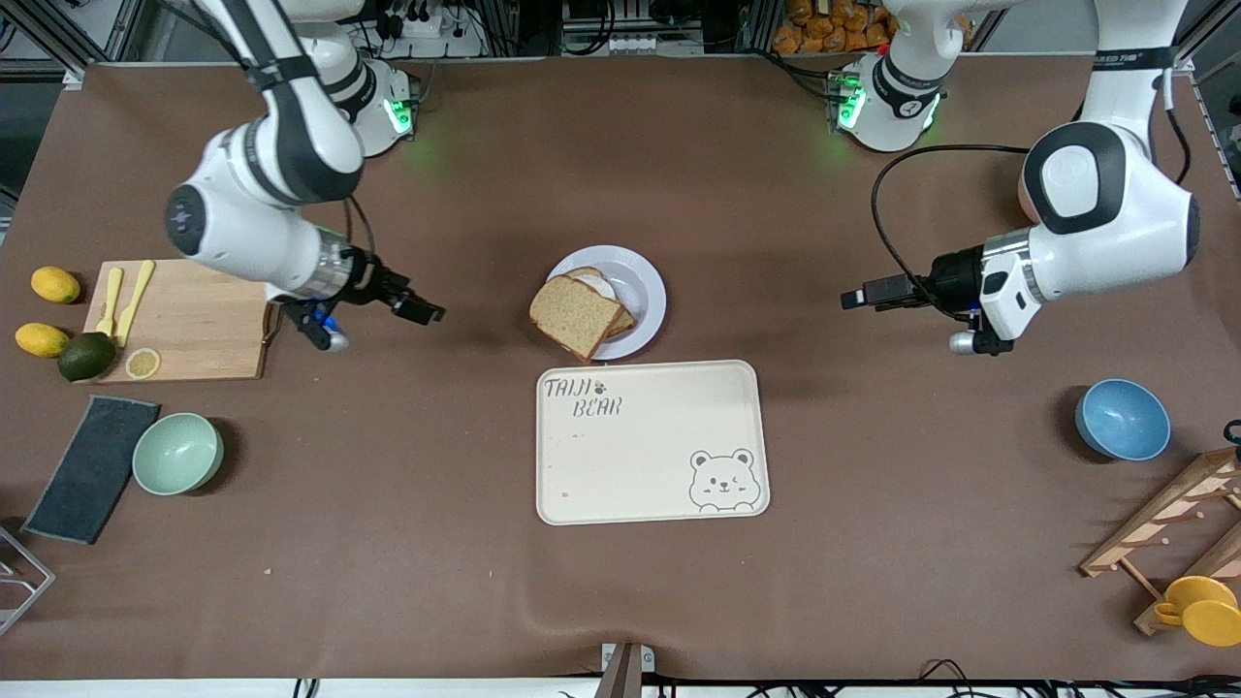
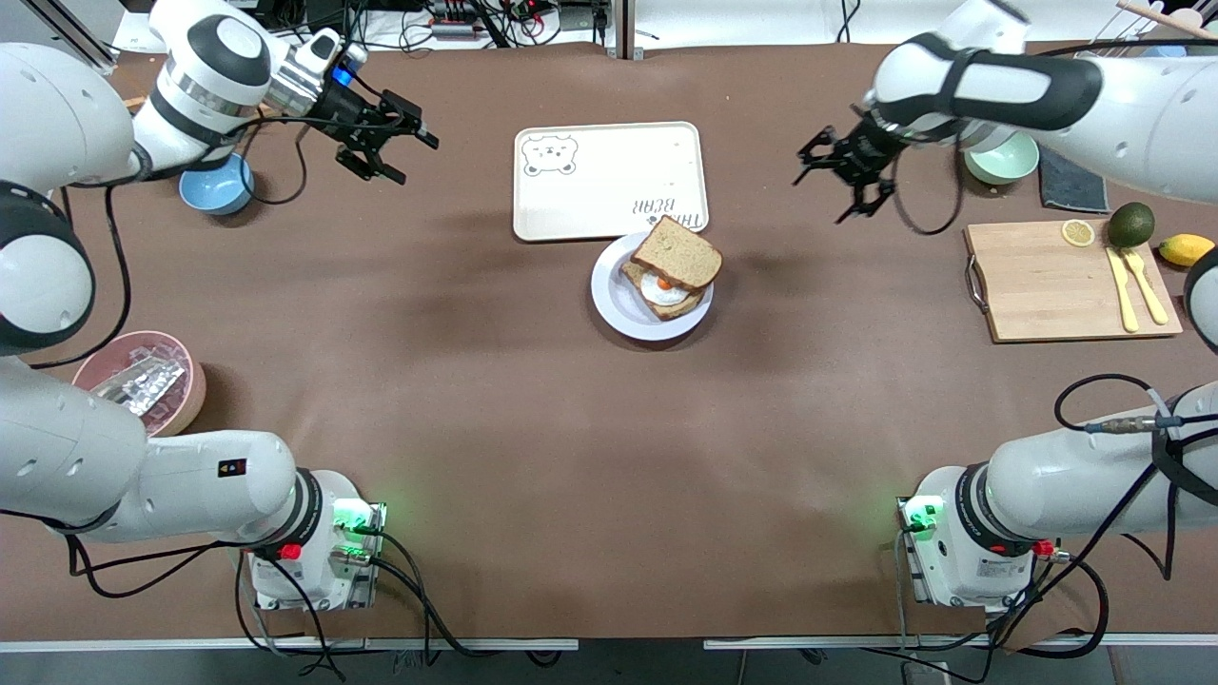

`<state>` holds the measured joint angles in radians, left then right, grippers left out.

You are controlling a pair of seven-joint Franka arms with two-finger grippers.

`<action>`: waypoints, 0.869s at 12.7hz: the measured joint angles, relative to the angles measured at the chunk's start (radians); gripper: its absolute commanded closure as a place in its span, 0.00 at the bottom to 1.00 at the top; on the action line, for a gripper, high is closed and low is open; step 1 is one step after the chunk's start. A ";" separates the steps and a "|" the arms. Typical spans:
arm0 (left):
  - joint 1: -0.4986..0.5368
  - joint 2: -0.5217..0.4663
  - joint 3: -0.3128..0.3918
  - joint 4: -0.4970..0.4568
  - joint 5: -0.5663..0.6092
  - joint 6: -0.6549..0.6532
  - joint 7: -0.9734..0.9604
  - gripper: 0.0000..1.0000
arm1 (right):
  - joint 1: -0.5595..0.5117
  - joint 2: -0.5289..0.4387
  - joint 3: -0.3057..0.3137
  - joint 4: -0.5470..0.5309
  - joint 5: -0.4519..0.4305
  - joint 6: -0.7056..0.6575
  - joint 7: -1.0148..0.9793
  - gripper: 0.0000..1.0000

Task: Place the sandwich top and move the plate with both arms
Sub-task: 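Open the right gripper and retract while the left gripper approaches the plate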

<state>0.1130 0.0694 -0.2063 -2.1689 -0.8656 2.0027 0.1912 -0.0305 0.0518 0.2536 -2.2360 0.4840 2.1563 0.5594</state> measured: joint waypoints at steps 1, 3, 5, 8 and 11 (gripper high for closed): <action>0.000 0.009 -0.001 -0.013 -0.038 0.007 0.037 0.00 | -0.044 -0.004 -0.001 0.011 -0.042 -0.033 -0.068 0.00; 0.000 0.032 -0.008 -0.041 -0.120 0.034 0.118 0.00 | -0.112 -0.019 -0.002 0.049 -0.139 -0.115 -0.165 0.00; 0.000 0.061 -0.045 -0.079 -0.237 0.093 0.219 0.00 | -0.136 -0.035 -0.002 0.125 -0.250 -0.226 -0.203 0.00; -0.004 0.101 -0.084 -0.133 -0.368 0.135 0.368 0.00 | -0.136 -0.059 0.006 0.283 -0.360 -0.414 -0.288 0.00; -0.004 0.152 -0.124 -0.155 -0.472 0.135 0.481 0.00 | -0.139 -0.067 0.003 0.407 -0.373 -0.526 -0.422 0.00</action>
<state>0.1088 0.2216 -0.3305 -2.3241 -1.3376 2.1376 0.6718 -0.1690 -0.0153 0.2564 -1.8294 0.1110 1.6306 0.1378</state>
